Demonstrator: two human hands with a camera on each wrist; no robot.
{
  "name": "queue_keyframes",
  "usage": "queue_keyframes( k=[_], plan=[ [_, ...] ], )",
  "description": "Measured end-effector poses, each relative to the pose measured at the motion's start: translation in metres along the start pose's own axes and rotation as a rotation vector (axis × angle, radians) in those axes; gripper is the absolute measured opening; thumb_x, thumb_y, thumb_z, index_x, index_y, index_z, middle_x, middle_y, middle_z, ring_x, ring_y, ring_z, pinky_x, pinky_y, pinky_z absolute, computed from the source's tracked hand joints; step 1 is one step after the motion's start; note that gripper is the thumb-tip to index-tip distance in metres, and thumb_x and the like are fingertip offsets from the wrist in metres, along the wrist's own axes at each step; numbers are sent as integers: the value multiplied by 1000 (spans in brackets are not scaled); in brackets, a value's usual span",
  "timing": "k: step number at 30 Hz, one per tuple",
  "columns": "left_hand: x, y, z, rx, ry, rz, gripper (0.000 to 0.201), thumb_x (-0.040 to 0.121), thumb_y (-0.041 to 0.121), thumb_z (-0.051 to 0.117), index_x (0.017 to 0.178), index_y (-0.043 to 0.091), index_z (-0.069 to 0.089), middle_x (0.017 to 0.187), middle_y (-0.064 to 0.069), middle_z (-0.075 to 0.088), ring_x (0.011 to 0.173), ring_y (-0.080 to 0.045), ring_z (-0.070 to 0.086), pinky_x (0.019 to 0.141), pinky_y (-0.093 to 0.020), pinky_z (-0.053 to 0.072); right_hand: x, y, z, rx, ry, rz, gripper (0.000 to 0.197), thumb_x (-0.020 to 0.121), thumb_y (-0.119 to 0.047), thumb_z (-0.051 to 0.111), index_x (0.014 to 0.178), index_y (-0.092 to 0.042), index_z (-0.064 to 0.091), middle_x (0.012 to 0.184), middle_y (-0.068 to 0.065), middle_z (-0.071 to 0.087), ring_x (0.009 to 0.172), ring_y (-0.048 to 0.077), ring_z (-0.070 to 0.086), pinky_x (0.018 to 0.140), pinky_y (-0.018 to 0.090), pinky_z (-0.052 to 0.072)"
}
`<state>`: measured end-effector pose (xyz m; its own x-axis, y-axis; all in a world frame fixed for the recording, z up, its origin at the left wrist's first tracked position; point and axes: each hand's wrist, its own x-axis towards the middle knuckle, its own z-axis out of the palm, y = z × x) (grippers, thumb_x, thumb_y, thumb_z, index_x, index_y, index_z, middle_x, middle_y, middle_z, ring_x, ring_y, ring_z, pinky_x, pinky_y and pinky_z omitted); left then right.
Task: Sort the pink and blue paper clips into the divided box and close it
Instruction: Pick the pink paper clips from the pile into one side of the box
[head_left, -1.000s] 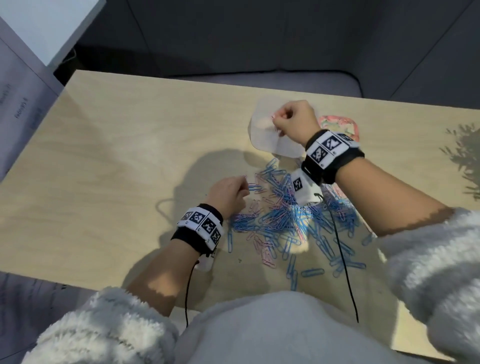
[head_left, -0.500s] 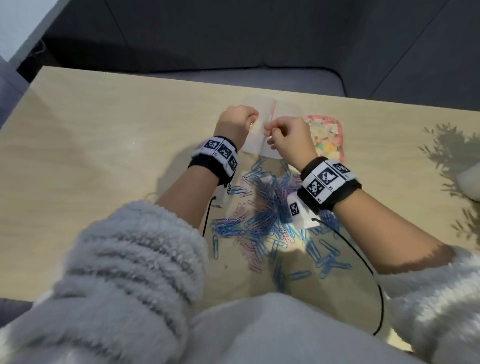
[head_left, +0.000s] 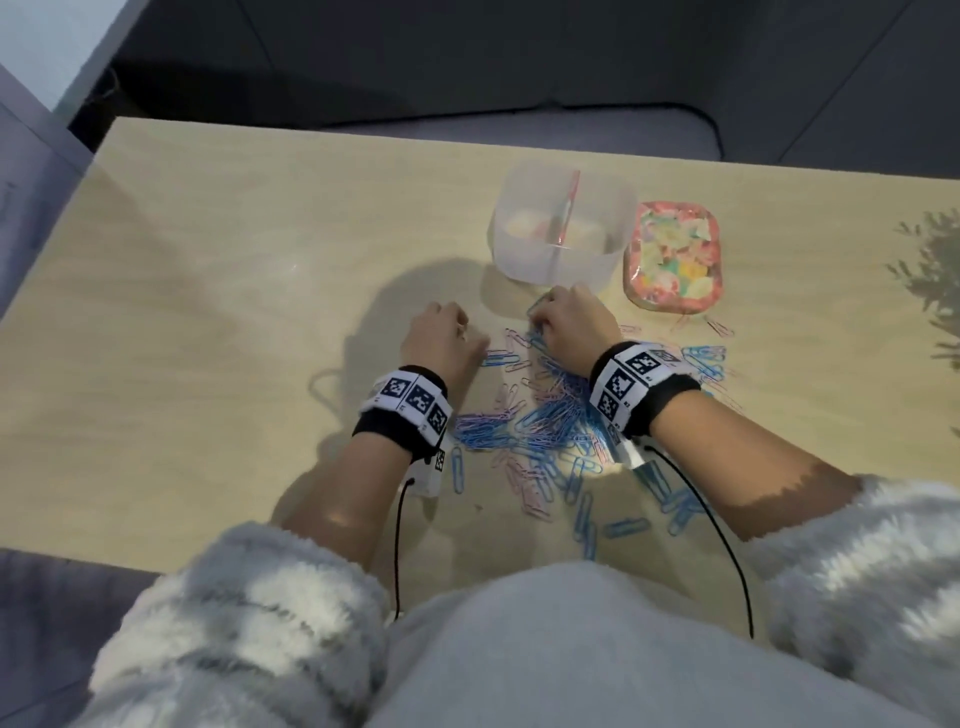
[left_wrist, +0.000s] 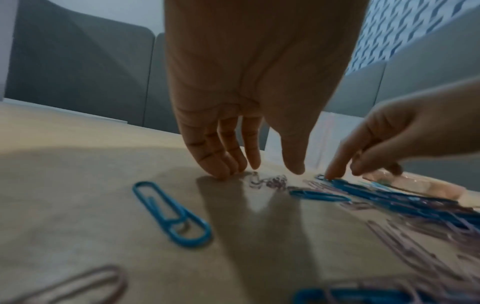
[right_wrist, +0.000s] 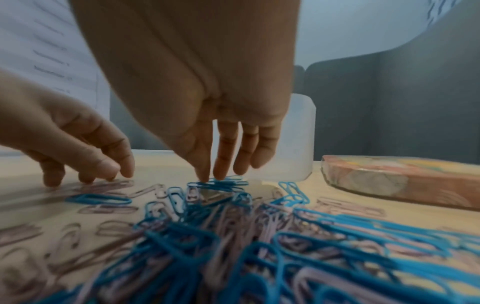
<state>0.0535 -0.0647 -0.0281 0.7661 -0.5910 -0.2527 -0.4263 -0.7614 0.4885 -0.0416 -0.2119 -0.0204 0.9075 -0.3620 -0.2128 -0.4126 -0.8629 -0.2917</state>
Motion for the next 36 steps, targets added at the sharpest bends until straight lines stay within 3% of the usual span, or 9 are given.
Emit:
queue_keyframes(
  k=[3, 7, 13, 18, 22, 26, 32, 34, 36],
  plan=[
    [0, 1, 6, 9, 27, 0, 30, 83, 32, 60, 103, 9, 58, 108, -11, 54, 99, -28, 53, 84, -38, 48, 2, -7, -3, 5, 82, 42, 29, 90, -12, 45, 107, -10, 68, 109, 14, 62, 106, 33, 50, 87, 45, 48],
    [5, 3, 4, 102, -33, 41, 19, 89, 17, 55, 104, 5, 59, 109, -17, 58, 101, -33, 56, 88, -40, 46, 2, -31, 2, 14, 31, 78, 28, 87, -29, 56, 93, -5, 70, 98, 16, 64, 106, 33, 51, 83, 40, 46],
    [0, -5, 3, 131, -101, 57, 17, 89, 11, 54, 104, 3, 58, 110, -18, 59, 103, -34, 55, 88, -39, 42, 1, -40, 9, 70, -45, 167, 20, 86, -2, 53, 104, 3, 62, 111, 24, 60, 108, 39, 54, 86, 44, 50],
    [-6, -8, 10, 187, -47, 54, 14, 88, 0, 52, 101, 0, 58, 116, -20, 48, 103, -37, 50, 88, -42, 44, -2, -40, 11, -6, -117, 133, 20, 89, -1, 48, 105, 5, 59, 113, 27, 55, 112, 38, 49, 82, 42, 47],
    [-6, -8, 9, 211, -79, 122, 15, 89, 1, 49, 104, 0, 52, 110, -21, 54, 99, -36, 52, 83, -41, 42, -1, -35, 11, 107, -102, 114, 22, 86, 2, 48, 106, 2, 58, 112, 24, 59, 109, 38, 53, 86, 40, 45],
    [-6, -13, 9, 158, -83, 132, 17, 89, 6, 52, 106, 5, 55, 109, -17, 57, 103, -33, 52, 86, -38, 41, 2, -29, 6, 196, -136, 104, 20, 85, -1, 51, 100, 0, 65, 112, 18, 64, 107, 34, 57, 89, 36, 45],
    [-6, -16, -5, -145, -65, 50, 14, 90, 8, 49, 101, 6, 57, 107, -13, 58, 98, -27, 56, 85, -32, 43, 2, -22, 12, 36, -148, -1, 13, 86, -4, 53, 92, -2, 65, 105, 20, 65, 105, 37, 56, 86, 41, 50],
    [-5, -17, -12, -298, -92, -1, 14, 91, 5, 43, 102, 10, 51, 97, -11, 61, 89, -25, 59, 79, -33, 47, 1, -18, 11, 65, -160, -3, 12, 86, -1, 51, 95, 0, 60, 108, 19, 63, 103, 35, 57, 85, 39, 47],
    [-4, -17, -17, -372, -121, -47, 23, 92, 3, 35, 110, 9, 49, 94, -9, 59, 83, -22, 56, 71, -28, 43, -3, -10, 7, 234, -71, 57, 18, 86, -2, 47, 100, 0, 58, 105, 16, 62, 97, 31, 56, 82, 36, 43]
  ],
)
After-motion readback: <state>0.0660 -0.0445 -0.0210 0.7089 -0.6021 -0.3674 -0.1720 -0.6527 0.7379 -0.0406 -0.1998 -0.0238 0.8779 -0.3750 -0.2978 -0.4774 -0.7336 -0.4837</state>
